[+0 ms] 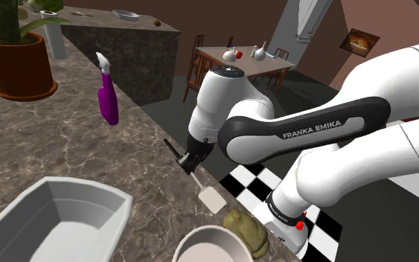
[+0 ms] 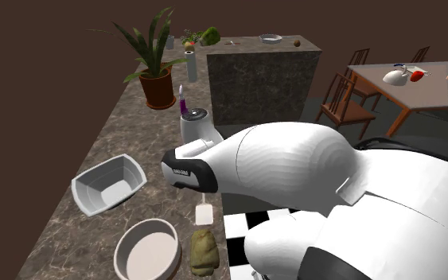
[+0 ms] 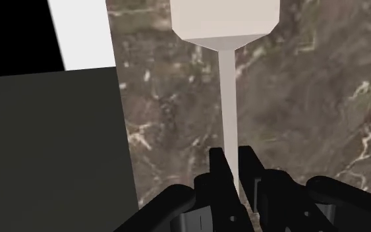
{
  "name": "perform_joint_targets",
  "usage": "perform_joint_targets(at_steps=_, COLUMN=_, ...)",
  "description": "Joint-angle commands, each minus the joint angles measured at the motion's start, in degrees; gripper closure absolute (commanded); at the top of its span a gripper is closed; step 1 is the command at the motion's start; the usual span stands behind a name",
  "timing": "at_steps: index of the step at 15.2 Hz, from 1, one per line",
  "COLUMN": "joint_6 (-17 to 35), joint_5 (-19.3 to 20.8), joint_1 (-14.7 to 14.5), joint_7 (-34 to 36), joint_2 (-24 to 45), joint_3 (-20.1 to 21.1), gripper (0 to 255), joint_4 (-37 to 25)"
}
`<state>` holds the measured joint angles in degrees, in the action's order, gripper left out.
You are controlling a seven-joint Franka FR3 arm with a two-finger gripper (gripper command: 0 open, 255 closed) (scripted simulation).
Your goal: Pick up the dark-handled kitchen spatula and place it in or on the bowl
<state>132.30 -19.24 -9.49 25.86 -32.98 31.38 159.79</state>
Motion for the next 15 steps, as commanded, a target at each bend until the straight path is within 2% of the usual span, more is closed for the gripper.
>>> perform_joint_targets(at_steps=1, joint_6=-2.1, joint_5=0.2, joint_1=-0.1, joint_7=0.0, joint_2=-1.2, joint_3=-0.5, gripper=255, joint_4=-0.9)
perform_joint_targets(at_steps=15, joint_6=-15.3, joint_5=2.3, joint_1=0.0, joint_7=-0.3, joint_2=-7.2, joint_3=-4.3, gripper=255, joint_4=-8.1)
